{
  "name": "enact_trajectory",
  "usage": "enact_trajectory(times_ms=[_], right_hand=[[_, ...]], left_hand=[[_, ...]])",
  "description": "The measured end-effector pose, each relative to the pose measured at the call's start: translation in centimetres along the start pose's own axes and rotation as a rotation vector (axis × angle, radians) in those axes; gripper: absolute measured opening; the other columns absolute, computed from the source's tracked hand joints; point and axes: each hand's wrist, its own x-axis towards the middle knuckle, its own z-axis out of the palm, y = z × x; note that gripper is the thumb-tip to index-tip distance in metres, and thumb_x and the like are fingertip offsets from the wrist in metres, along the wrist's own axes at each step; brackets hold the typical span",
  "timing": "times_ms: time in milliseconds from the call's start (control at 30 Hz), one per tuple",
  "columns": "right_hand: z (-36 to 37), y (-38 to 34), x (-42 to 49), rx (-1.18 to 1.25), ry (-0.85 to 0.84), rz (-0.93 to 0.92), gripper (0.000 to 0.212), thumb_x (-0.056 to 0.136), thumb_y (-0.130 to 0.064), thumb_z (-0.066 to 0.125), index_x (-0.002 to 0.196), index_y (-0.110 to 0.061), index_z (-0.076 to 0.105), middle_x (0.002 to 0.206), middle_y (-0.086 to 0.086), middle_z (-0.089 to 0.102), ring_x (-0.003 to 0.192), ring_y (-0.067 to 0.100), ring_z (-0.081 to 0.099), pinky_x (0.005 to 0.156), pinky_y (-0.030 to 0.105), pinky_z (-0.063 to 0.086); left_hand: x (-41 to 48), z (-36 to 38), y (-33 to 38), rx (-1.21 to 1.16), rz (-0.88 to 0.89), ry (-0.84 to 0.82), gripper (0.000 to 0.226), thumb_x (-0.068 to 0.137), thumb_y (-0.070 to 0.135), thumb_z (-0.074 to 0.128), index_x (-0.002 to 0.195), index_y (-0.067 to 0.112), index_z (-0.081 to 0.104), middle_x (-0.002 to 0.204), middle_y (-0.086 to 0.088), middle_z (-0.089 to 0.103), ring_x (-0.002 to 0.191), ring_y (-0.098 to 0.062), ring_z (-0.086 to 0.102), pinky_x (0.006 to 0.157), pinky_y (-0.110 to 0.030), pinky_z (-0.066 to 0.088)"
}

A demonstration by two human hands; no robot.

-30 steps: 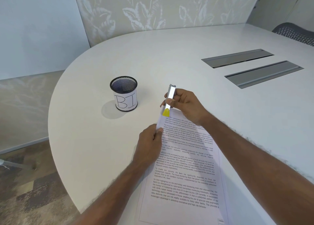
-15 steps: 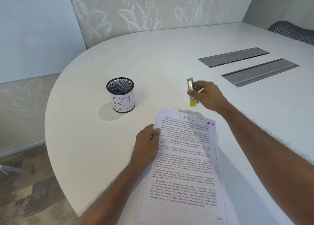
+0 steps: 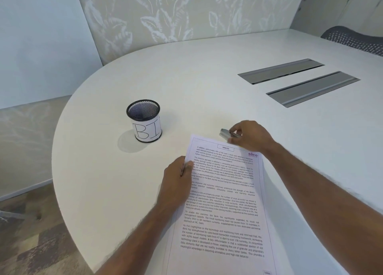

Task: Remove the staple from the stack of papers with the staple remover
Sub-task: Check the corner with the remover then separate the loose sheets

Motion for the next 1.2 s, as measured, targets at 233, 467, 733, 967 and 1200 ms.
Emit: enact_trajectory(times_ms=[233, 467, 733, 967, 1200], right_hand=[[-1.8, -1.2, -1.6, 0.015, 0.305, -0.063, 0.039, 0.089, -0.053, 0.06, 0.112, -0.023, 0.069, 0.106, -0.003, 0.07, 0.103, 0.018, 0.062, 0.092, 0.04, 0.043], [-6.5, -3.7, -7.6, 0.421, 0.076, -0.268, 0.021, 0.078, -0.046, 0.075, 0.094, -0.031, 0.072, 0.085, -0.015, 0.074, 0.084, -0.006, 0.066, 0.072, 0.005, 0.047], [-12.8, -5.8, -13.0, 0.51, 0.164, -0.437, 0.006, 0.079, -0.03, 0.077, 0.085, -0.029, 0.077, 0.072, -0.007, 0.074, 0.063, 0.007, 0.064, 0.063, 0.016, 0.049], [-17.3, -7.2, -16.5, 0.474, 0.322, -0.525, 0.017, 0.077, -0.043, 0.08, 0.092, -0.038, 0.076, 0.076, -0.01, 0.075, 0.066, 0.013, 0.067, 0.063, 0.024, 0.054], [-15.6, -8.8, -17.9, 0.202, 0.717, -0.36, 0.056, 0.08, -0.052, 0.072, 0.128, -0.029, 0.056, 0.12, -0.007, 0.055, 0.115, 0.006, 0.05, 0.097, 0.026, 0.038]], left_hand=[[0.2, -0.1, -0.2, -0.077, -0.033, -0.023, 0.035, 0.105, 0.025, 0.046, 0.086, -0.005, 0.049, 0.074, -0.009, 0.055, 0.07, -0.018, 0.048, 0.063, -0.031, 0.04], [-0.9, -1.3, 1.8, -0.236, 0.032, -0.088, 0.038, 0.105, 0.024, 0.049, 0.089, -0.009, 0.053, 0.085, -0.028, 0.064, 0.075, -0.018, 0.054, 0.07, -0.037, 0.045], [-4.2, -3.8, 7.8, -0.419, 0.167, -0.142, 0.026, 0.096, 0.032, 0.051, 0.1, 0.023, 0.075, 0.102, 0.002, 0.081, 0.096, -0.02, 0.077, 0.084, -0.034, 0.062], [-6.5, -5.4, 11.3, -0.514, 0.326, -0.174, 0.027, 0.099, 0.026, 0.05, 0.103, 0.022, 0.077, 0.104, 0.003, 0.081, 0.097, -0.012, 0.076, 0.077, -0.015, 0.056], [-6.5, -4.9, 12.1, -0.575, 0.279, -0.134, 0.028, 0.099, 0.023, 0.051, 0.101, 0.013, 0.077, 0.101, -0.004, 0.082, 0.096, -0.021, 0.077, 0.076, -0.02, 0.058]])
